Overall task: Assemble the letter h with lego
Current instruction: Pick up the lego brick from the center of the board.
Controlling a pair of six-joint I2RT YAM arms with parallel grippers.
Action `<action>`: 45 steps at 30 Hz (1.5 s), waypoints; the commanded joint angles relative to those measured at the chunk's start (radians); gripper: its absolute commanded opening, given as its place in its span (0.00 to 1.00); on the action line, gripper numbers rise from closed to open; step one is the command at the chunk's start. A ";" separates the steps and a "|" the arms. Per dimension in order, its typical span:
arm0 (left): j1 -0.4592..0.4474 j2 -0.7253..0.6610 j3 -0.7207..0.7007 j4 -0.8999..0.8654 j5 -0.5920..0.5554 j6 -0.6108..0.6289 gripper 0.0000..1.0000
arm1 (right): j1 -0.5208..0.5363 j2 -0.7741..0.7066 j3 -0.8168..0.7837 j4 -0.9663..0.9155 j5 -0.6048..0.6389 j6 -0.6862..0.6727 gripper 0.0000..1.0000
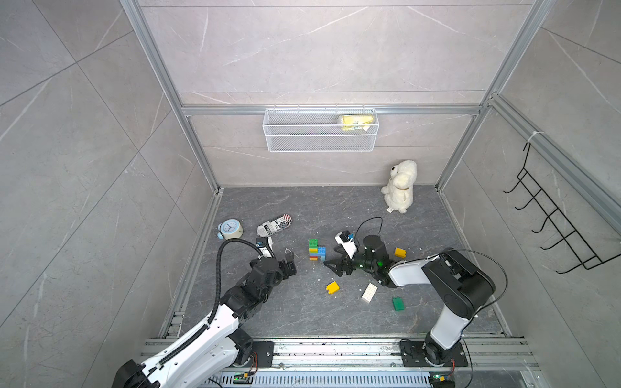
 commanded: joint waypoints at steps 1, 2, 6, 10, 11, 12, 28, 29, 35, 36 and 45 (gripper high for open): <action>0.005 -0.040 -0.002 0.030 -0.035 0.037 1.00 | -0.004 0.037 0.112 -0.103 -0.116 -0.102 0.87; 0.005 -0.054 0.000 0.023 -0.035 0.035 1.00 | -0.004 0.049 0.145 -0.144 -0.124 -0.115 0.86; 0.006 -0.096 -0.019 0.028 -0.059 0.020 1.00 | -0.004 0.093 0.246 -0.289 -0.150 -0.152 0.81; 0.005 -0.095 -0.018 0.032 -0.046 0.017 1.00 | -0.002 0.137 0.309 -0.379 -0.158 -0.168 0.75; 0.005 -0.092 -0.015 0.029 -0.046 0.014 1.00 | -0.003 0.141 0.315 -0.392 -0.154 -0.174 0.74; 0.005 -0.089 -0.016 0.031 -0.046 0.014 1.00 | -0.002 0.145 0.317 -0.398 -0.151 -0.182 0.74; 0.005 -0.070 -0.018 0.047 -0.020 0.010 1.00 | 0.031 0.155 0.301 -0.367 0.006 -0.157 0.76; 0.005 -0.069 -0.019 0.047 -0.019 0.010 1.00 | 0.031 0.145 0.291 -0.351 0.011 -0.152 0.78; 0.004 -0.063 -0.019 0.055 -0.008 0.011 1.00 | 0.031 0.139 0.287 -0.347 0.047 -0.141 0.82; 0.005 -0.061 -0.019 0.056 -0.008 0.012 1.00 | 0.032 0.145 0.291 -0.354 0.045 -0.143 0.81; 0.005 -0.060 -0.021 0.059 -0.005 0.013 1.00 | 0.047 0.169 0.323 -0.375 0.050 -0.144 0.74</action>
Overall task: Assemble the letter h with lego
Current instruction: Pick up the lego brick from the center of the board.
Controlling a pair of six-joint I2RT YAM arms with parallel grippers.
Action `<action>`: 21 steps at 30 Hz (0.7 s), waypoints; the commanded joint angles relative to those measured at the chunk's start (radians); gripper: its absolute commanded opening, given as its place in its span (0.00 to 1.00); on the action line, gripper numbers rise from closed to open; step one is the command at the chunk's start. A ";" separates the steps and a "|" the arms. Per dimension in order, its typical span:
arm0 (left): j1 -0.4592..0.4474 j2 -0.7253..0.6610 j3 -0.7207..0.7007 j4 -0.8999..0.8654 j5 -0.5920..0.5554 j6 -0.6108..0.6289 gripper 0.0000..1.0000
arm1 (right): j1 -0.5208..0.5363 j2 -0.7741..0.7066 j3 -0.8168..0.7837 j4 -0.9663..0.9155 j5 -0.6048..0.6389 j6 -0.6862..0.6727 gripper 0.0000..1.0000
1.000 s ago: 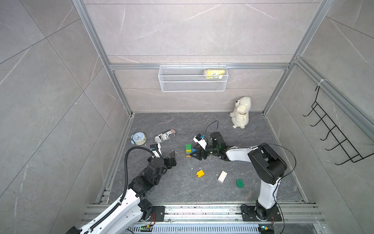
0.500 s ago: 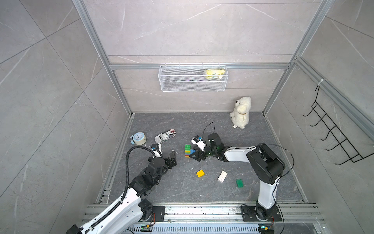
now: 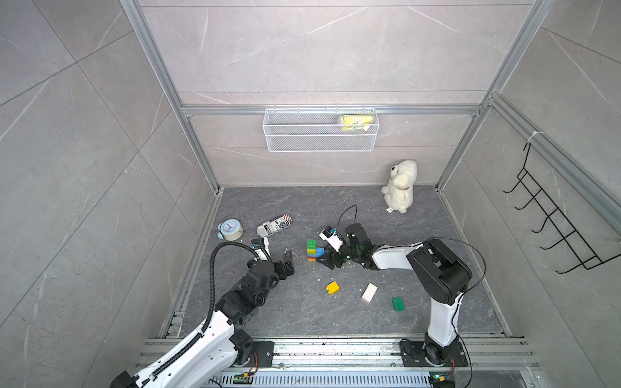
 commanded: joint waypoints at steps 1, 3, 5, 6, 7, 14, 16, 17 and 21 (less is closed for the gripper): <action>0.005 0.003 0.000 0.046 0.001 0.010 1.00 | 0.015 0.020 0.035 -0.032 0.006 0.005 0.74; 0.005 0.009 0.001 0.045 0.003 0.010 1.00 | 0.017 0.023 0.039 -0.036 0.007 0.005 0.74; 0.005 0.015 0.004 0.045 0.006 0.010 1.00 | 0.021 0.024 0.040 -0.036 0.007 0.004 0.73; 0.005 0.015 0.004 0.045 0.007 0.010 1.00 | 0.022 0.025 0.042 -0.037 0.005 0.002 0.72; 0.005 0.015 0.004 0.046 0.007 0.010 1.00 | 0.024 0.025 0.045 -0.043 0.006 0.000 0.70; 0.005 0.018 0.004 0.047 0.012 0.010 1.00 | 0.034 0.022 0.046 -0.040 0.009 -0.003 0.56; 0.005 0.019 0.006 0.047 0.012 0.010 1.00 | 0.036 0.019 0.046 -0.035 0.009 0.001 0.53; 0.005 0.019 0.006 0.047 0.012 0.011 1.00 | 0.037 0.017 0.045 -0.033 0.009 0.003 0.52; 0.005 0.027 0.008 0.047 0.018 0.011 1.00 | 0.039 0.013 0.047 -0.031 0.005 0.010 0.46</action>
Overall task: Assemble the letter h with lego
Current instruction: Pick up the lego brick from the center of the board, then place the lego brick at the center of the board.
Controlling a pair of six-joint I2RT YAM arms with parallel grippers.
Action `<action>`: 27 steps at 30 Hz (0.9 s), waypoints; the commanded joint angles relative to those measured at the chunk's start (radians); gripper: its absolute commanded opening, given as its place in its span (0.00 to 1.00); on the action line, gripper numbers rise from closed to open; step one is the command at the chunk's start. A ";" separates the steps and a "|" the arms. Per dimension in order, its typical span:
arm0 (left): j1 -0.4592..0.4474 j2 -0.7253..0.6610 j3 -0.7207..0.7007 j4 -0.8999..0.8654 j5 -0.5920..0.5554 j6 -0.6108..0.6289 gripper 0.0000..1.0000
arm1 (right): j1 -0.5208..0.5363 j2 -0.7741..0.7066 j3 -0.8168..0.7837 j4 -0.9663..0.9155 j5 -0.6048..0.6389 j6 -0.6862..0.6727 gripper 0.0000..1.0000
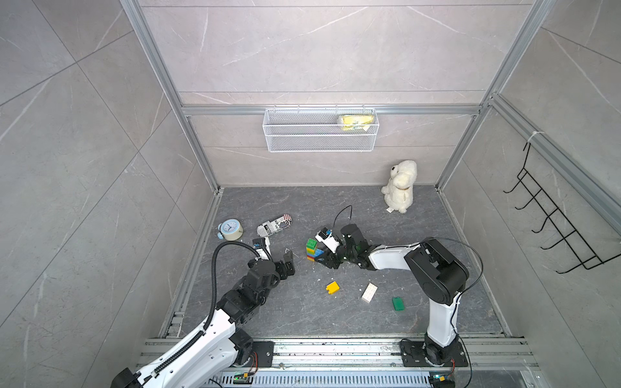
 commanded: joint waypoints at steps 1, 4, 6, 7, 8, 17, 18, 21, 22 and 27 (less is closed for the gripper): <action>0.005 0.004 0.008 0.040 0.009 0.010 1.00 | 0.007 0.001 0.024 0.000 -0.002 0.019 0.45; 0.005 0.006 0.010 0.040 0.008 0.010 1.00 | 0.011 -0.013 0.020 0.019 -0.015 0.075 0.39; 0.005 0.006 0.010 0.036 0.004 0.008 1.00 | 0.011 -0.024 0.035 0.001 -0.023 0.137 0.33; 0.005 0.007 0.011 0.035 0.000 0.007 1.00 | 0.010 -0.026 0.051 -0.023 -0.033 0.178 0.32; 0.005 0.008 0.013 0.030 -0.004 0.005 1.00 | 0.009 -0.025 0.068 -0.051 -0.046 0.208 0.30; 0.005 0.057 0.054 -0.055 -0.091 -0.032 1.00 | 0.007 0.109 0.289 -0.359 -0.282 0.496 0.32; 0.005 0.063 0.059 -0.061 -0.096 -0.037 1.00 | 0.007 0.142 0.334 -0.410 -0.321 0.516 0.33; 0.005 0.076 0.065 -0.071 -0.104 -0.045 1.00 | 0.007 0.241 0.462 -0.533 -0.437 0.528 0.34; 0.005 0.079 0.069 -0.076 -0.106 -0.046 1.00 | 0.007 0.266 0.497 -0.569 -0.453 0.522 0.34; 0.006 0.078 0.070 -0.083 -0.109 -0.051 1.00 | 0.002 0.354 0.641 -0.669 -0.484 0.519 0.39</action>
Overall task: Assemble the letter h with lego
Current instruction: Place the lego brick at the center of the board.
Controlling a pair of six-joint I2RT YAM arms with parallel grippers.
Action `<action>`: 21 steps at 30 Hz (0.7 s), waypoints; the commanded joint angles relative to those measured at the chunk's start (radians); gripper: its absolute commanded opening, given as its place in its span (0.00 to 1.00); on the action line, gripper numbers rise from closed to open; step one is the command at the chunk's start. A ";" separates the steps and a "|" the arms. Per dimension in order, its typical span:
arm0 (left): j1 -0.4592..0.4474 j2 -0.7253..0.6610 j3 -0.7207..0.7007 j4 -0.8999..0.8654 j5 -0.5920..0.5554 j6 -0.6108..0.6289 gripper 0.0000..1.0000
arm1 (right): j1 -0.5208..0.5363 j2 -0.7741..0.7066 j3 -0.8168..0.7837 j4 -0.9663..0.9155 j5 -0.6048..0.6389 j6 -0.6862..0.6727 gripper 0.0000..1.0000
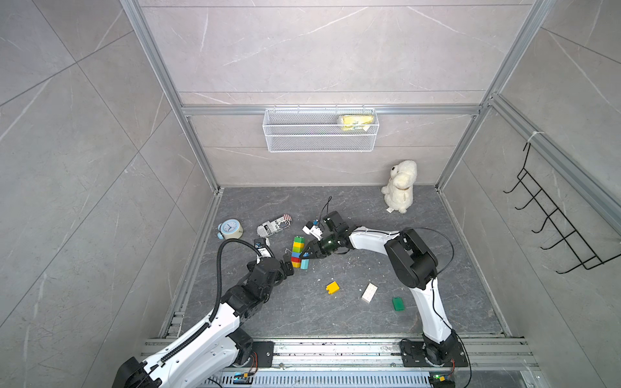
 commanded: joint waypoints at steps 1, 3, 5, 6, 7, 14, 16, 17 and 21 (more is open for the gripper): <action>0.005 -0.002 0.039 -0.007 -0.037 -0.012 1.00 | 0.000 0.062 0.111 -0.150 -0.072 0.015 0.40; 0.008 -0.001 0.039 -0.006 -0.035 -0.013 1.00 | -0.002 0.096 0.158 -0.174 -0.069 0.025 0.42; 0.008 -0.002 0.040 -0.010 -0.034 -0.014 1.00 | -0.003 0.123 0.185 -0.170 -0.070 0.046 0.47; 0.009 -0.003 0.040 -0.010 -0.034 -0.014 1.00 | -0.004 0.132 0.194 -0.170 -0.067 0.053 0.48; 0.008 -0.003 0.041 -0.011 -0.034 -0.014 1.00 | -0.006 0.142 0.202 -0.162 -0.066 0.064 0.50; 0.010 -0.001 0.039 -0.006 -0.029 -0.016 1.00 | -0.010 0.167 0.208 -0.102 -0.040 0.127 0.63; 0.010 0.000 0.040 -0.007 -0.028 -0.017 1.00 | -0.009 0.156 0.172 -0.045 -0.032 0.167 0.64; 0.011 0.001 0.040 -0.009 -0.027 -0.016 1.00 | -0.009 0.142 0.137 0.002 -0.020 0.197 0.66; 0.010 0.001 0.040 -0.009 -0.027 -0.018 1.00 | 0.003 0.067 -0.001 0.162 0.072 0.282 0.70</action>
